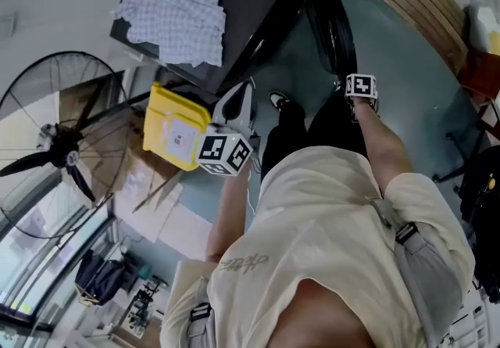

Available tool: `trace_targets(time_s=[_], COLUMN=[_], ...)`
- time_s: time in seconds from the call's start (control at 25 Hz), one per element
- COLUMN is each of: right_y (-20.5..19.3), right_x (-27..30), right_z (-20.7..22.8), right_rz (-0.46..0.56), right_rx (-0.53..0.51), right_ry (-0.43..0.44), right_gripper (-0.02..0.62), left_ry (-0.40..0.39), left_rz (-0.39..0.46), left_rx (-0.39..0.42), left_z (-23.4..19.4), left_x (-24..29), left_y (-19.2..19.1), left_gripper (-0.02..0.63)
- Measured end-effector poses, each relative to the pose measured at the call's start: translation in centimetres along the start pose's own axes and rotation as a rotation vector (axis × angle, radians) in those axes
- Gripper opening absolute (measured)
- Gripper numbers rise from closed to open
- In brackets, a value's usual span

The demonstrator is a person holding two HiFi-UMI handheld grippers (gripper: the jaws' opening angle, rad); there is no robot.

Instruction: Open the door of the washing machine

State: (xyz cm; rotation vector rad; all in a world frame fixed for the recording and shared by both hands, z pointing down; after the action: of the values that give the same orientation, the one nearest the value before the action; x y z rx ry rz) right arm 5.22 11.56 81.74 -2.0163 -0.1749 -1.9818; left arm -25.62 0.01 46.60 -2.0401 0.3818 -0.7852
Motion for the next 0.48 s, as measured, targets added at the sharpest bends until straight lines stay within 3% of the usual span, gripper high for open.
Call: trace_targets(time_s=[0.2, 0.28, 0.36, 0.48], right_y=[2.2, 2.3, 2.6, 3.9], right_x=[-0.1, -0.4, -0.4, 0.2], right_z=[3.8, 7.9, 10.7, 12.0], right_rz=[0.056, 0.009, -0.008, 0.034], right_rx=[-0.087, -0.152, -0.185, -0.195], right_ry=[0.058, -0.058, -0.09, -0.004], right_gripper=[0.083, 0.084, 0.089, 0.091], left_ry=[-0.028, -0.034, -0.035, -0.031], left_rz=[-0.003, -0.006, -0.008, -0.006], left_rx=[0.022, 0.028, 0.026, 0.033], left_z=[4.3, 5.7, 7.1, 8.9], left_x=[4.5, 6.2, 7.7, 9.6], left_y=[0.4, 0.4, 0.3, 0.3], left_gripper=[0.018, 0.018, 0.018, 0.018])
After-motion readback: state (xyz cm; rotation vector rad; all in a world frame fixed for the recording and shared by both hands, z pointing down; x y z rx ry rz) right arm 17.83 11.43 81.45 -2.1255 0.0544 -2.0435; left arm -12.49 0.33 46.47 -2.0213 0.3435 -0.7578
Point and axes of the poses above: the fingertips, and each gripper's own axes: x forward along the fingers, z to its right, y out of its top, the point moved 3 cm from there along -x, backward along the fingers, and after that the axes turned 7 degrees about -y, right-handed, at the moved point
